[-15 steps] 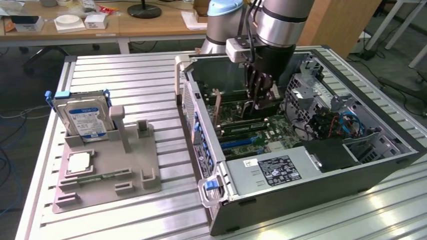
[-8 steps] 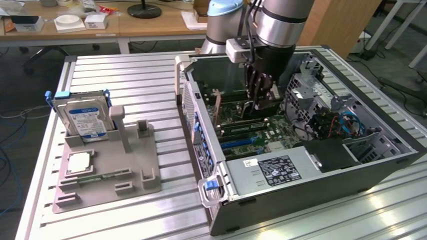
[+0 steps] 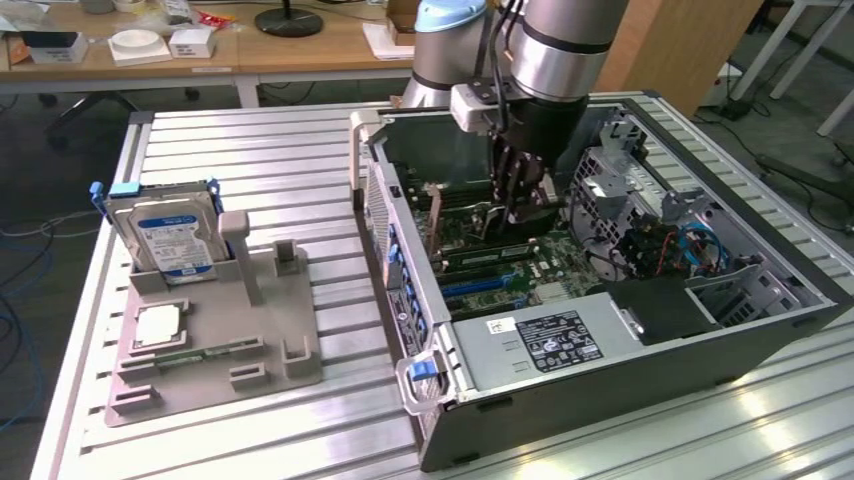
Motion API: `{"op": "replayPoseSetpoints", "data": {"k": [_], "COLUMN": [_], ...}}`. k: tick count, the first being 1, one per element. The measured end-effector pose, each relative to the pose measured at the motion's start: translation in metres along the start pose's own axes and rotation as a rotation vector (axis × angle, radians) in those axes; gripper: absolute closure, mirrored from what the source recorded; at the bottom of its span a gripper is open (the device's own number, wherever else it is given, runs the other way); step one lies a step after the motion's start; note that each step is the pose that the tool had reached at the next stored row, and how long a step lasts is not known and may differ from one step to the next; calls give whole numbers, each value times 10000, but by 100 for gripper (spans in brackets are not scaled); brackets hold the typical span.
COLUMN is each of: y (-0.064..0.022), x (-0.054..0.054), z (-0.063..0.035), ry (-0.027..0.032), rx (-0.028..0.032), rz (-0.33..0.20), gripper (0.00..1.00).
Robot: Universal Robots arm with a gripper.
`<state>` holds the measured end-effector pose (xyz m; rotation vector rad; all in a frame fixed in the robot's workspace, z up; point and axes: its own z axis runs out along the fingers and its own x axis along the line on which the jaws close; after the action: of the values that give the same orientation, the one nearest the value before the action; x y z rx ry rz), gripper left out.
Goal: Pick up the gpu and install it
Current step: 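Insert the gpu into the slot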
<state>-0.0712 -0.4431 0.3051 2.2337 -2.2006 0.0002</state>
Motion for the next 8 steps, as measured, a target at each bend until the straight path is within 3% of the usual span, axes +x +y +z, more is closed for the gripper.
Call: {"op": "replayPoseSetpoints", "data": {"k": [8], "y": [-1], "x": [27], "z": [42], "ry": [4], "rx": [1], "rz": [-10], "gripper": [73]}}
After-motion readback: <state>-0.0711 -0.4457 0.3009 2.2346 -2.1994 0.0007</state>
